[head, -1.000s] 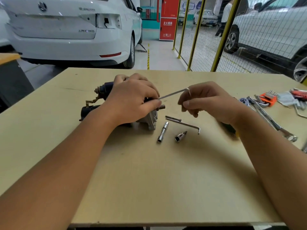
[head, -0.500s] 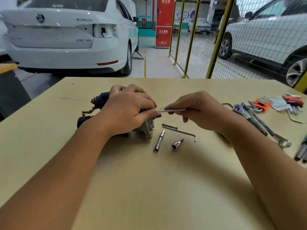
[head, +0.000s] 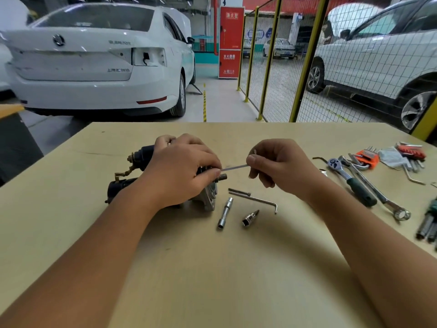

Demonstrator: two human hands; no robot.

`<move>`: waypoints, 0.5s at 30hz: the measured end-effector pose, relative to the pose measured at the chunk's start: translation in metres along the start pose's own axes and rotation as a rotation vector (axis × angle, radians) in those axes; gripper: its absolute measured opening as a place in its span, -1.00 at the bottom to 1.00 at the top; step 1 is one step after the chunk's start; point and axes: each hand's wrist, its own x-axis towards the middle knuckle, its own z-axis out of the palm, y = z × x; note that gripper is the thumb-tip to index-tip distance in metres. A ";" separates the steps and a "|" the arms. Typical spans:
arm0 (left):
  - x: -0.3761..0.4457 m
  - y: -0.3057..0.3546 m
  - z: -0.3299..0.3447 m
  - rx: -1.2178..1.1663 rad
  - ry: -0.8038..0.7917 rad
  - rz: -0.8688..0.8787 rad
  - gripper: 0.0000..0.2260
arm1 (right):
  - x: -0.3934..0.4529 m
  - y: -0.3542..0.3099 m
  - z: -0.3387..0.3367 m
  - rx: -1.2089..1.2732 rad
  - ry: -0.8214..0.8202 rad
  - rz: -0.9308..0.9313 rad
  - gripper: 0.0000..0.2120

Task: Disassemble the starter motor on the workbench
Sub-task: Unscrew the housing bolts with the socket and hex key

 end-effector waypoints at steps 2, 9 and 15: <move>0.000 0.000 -0.001 0.010 -0.022 0.005 -0.79 | 0.001 0.002 0.003 -0.017 0.025 -0.039 -0.89; 0.000 0.003 -0.002 0.016 -0.034 -0.010 -0.82 | 0.000 0.000 -0.010 -0.086 -0.073 -0.076 -0.88; 0.000 0.003 -0.001 0.016 -0.013 -0.021 -0.85 | 0.002 -0.005 -0.010 0.384 -0.201 0.541 -0.45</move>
